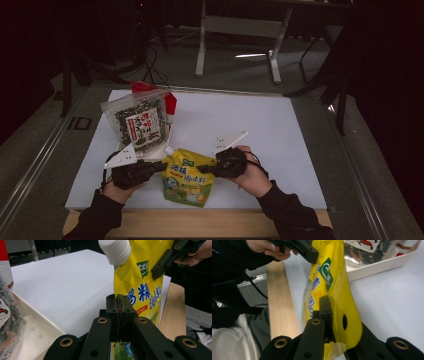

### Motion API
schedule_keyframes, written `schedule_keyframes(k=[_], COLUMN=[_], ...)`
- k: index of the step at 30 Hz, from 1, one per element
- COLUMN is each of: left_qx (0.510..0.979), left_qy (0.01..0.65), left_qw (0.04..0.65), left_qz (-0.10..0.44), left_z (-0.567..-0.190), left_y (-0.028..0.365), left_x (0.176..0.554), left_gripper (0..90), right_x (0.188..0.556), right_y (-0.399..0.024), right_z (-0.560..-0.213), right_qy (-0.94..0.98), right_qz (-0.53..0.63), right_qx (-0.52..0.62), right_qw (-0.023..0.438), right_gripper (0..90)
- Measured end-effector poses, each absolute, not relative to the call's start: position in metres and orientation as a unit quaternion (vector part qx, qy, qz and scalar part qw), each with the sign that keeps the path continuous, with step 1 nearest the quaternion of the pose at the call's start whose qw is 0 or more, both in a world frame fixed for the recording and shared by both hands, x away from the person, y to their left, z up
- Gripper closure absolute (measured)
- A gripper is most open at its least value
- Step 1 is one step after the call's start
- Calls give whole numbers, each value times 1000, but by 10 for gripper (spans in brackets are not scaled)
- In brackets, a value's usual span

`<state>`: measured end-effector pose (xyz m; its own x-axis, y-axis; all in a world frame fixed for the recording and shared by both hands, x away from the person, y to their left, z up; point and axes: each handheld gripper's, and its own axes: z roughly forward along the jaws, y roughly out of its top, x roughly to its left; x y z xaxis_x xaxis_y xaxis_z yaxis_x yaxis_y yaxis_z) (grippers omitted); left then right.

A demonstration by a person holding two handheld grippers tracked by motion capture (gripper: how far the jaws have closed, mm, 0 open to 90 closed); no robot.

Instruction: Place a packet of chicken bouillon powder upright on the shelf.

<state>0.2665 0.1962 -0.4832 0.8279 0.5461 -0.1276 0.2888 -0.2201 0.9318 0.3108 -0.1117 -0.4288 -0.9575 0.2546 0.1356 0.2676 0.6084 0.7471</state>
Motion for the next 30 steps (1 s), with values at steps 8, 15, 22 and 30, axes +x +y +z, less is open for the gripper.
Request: schedule_keyframes(k=[8, 15, 22, 30], left_qx=[765, 753, 762, 781], left_qy=[252, 272, 286, 268], left_qw=[581, 587, 571, 556], left_qz=[120, 118, 105, 97], left_z=[-475, -477, -494, -507], left_y=[195, 192, 178, 160], left_x=[256, 253, 252, 244], left_gripper=[804, 500, 146, 21], right_x=[307, 311, 322, 336], right_y=[-118, -126, -128, -111], right_z=[-411, -395, -368, -352], right_qy=[-887, -882, -873, -869], right_qz=[-440, -451, -467, -475], right_qx=[-138, -133, -131, -121], right_qw=[8, -17, -51, -63], right_gripper=[900, 900, 900, 900])
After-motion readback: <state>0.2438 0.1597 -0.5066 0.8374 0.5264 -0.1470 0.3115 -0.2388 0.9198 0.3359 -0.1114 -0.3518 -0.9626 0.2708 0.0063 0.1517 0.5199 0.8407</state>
